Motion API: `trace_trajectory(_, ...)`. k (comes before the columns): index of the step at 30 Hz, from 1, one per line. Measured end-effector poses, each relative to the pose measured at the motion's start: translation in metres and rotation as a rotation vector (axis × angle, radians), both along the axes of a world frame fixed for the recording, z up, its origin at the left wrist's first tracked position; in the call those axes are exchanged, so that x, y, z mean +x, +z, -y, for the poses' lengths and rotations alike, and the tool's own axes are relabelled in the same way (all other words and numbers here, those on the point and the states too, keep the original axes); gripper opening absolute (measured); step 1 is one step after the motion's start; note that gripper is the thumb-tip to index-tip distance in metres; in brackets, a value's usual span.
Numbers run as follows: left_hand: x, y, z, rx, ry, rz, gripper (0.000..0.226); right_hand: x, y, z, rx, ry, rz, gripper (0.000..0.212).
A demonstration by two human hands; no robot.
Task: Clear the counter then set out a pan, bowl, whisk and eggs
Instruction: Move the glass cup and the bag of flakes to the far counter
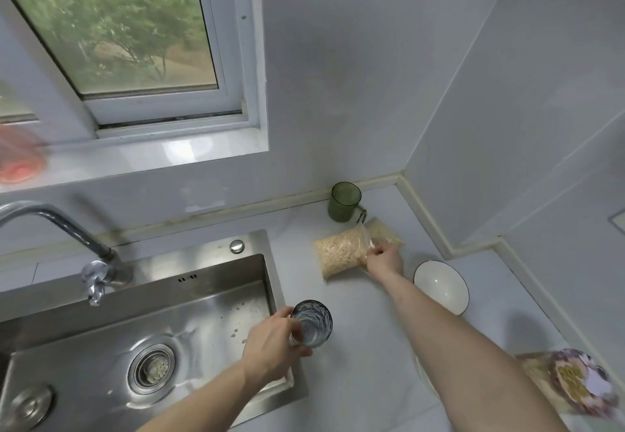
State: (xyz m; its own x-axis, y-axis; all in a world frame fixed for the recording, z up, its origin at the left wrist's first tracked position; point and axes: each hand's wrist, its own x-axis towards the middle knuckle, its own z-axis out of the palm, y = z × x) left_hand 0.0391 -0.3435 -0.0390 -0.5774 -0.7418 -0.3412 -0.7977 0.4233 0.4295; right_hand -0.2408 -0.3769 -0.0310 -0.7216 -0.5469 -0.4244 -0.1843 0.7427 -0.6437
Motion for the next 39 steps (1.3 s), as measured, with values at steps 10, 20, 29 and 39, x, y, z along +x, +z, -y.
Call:
trace_trajectory(10,0.032,0.027,-0.011,0.01,0.0,-0.145,0.037,0.057,0.04,-0.07,-0.333,0.165,-0.06,0.017)
trace_trajectory(20,0.092,0.067,-0.038,-0.025,-0.104,-0.336,0.039,0.127,0.111,-0.204,-0.348,-0.009,-0.103,0.018)
trace_trajectory(29,0.134,0.104,-0.084,0.047,-0.348,-0.435,0.032,0.23,0.16,-0.323,-0.437,-0.319,-0.144,0.014)
trace_trajectory(39,0.126,0.136,-0.174,0.164,-0.618,-0.567,0.027,0.314,0.19,-0.479,-0.466,-0.6,-0.22,0.02)
